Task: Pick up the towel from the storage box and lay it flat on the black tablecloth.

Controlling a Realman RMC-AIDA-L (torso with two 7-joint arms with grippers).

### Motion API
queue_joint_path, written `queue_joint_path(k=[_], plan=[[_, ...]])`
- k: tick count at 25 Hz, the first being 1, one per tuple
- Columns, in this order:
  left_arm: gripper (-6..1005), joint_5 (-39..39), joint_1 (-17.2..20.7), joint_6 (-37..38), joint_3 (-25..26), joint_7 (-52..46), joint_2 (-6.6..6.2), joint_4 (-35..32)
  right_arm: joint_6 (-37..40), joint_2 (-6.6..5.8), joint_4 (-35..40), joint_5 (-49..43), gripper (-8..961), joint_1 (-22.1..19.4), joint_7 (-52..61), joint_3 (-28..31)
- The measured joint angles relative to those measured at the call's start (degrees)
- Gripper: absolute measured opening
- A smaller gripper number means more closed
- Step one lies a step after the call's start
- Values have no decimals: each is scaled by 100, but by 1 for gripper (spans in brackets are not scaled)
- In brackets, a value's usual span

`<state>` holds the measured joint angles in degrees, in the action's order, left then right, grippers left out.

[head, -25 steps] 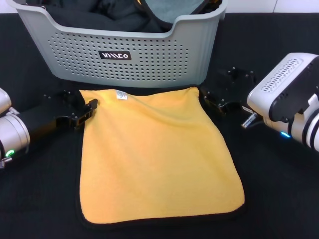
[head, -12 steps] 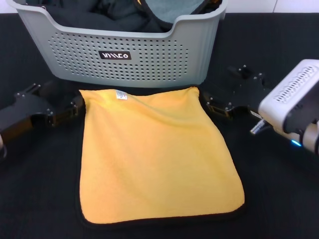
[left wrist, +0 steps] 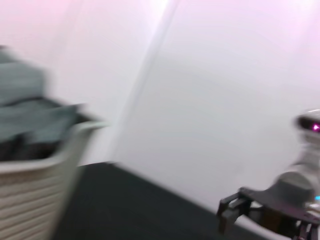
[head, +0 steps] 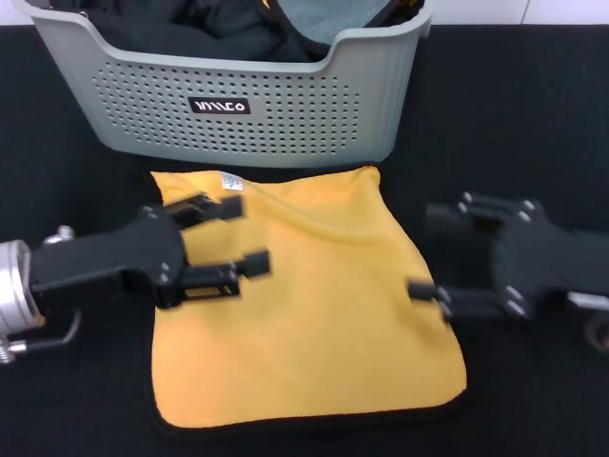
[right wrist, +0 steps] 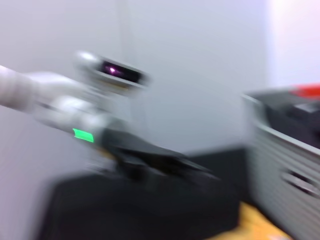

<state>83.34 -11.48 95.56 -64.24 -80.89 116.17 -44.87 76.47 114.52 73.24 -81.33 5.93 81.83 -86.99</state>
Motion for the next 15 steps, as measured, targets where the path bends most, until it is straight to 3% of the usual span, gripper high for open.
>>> queue_joint_path(k=[4, 8, 11, 15], plan=[[887, 35, -259, 906, 0, -13, 8, 52, 2149, 8, -559, 150, 775, 243, -300, 961], [887, 34, -435, 1489, -12, 7, 10, 52, 3801, 15, -1029, 201, 774, 363, -509, 1861], [887, 30, -479, 1768, -14, 31, 15, 52, 4468, 17, -1256, 247, 773, 440, -572, 2197], [886, 32, -490, 1825, -14, 38, 20, 51, 4550, 16, -1293, 287, 772, 417, -584, 2295]])
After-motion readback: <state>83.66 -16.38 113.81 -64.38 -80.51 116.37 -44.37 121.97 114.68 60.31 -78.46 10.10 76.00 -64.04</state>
